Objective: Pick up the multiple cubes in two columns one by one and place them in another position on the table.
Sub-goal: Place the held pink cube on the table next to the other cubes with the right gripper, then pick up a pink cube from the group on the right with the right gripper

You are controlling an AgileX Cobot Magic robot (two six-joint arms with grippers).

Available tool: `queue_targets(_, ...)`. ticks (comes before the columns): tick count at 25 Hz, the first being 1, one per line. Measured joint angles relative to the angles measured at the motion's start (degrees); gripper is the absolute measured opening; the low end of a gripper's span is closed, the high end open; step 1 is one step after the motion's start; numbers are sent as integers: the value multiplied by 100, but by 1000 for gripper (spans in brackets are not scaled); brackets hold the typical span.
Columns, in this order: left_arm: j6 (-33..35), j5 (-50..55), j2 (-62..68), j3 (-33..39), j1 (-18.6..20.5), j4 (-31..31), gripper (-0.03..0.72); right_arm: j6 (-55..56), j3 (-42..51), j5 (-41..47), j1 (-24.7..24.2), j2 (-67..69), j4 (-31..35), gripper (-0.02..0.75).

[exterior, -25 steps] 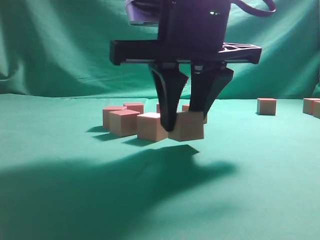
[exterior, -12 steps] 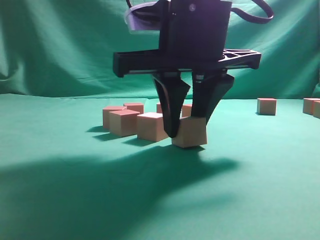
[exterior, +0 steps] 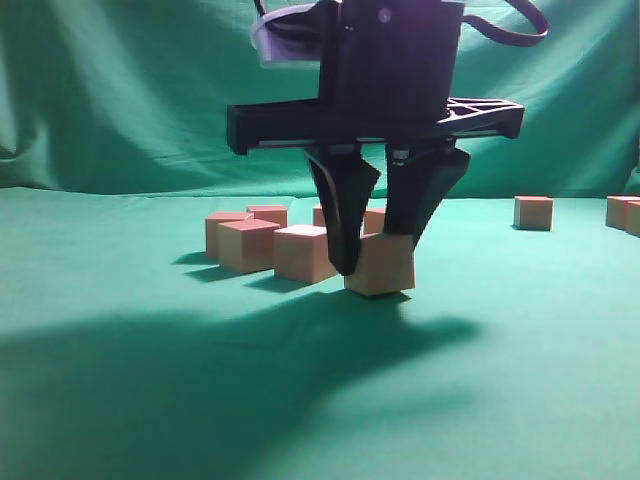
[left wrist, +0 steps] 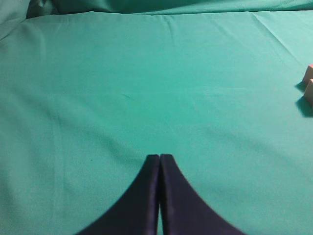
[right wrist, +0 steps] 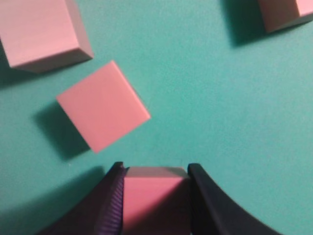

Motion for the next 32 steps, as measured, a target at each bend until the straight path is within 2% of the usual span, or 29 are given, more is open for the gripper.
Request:
queue_targets(2, 0, 0, 0, 0, 0, 0, 0, -12, 0, 22, 0, 0, 8, 263)
queue_targets(3, 0, 0, 0, 0, 0, 0, 0, -12, 0, 30, 0, 0, 13, 316)
queue_targets(10, 0, 0, 0, 0, 0, 0, 0, -20, 0, 45, 0, 0, 50, 557)
queue_targets(14, 0, 0, 0, 0, 0, 0, 0, -20, 0, 154, 0, -99, 50, 546)
queue_targets(15, 0, 0, 0, 0, 0, 0, 0, -20, 0, 197, 0, -195, 50, 587)
queue_targets(17, 0, 0, 0, 0, 0, 0, 0, -20, -43, 374, 0, -533, -48, 572)
queue_targets(23, 0, 0, 0, 0, 0, 0, 0, 20, -525, 1523, -50, -1601, -1017, 572)
queue_targets(26, 0, 0, 0, 0, 0, 0, 0, 51, -600, 1853, -436, -2074, -1237, 572)
queue_targets(32, 0, 0, 0, 0, 0, 0, 0, -62, -611, 2106, -2070, -2345, -1287, 572)
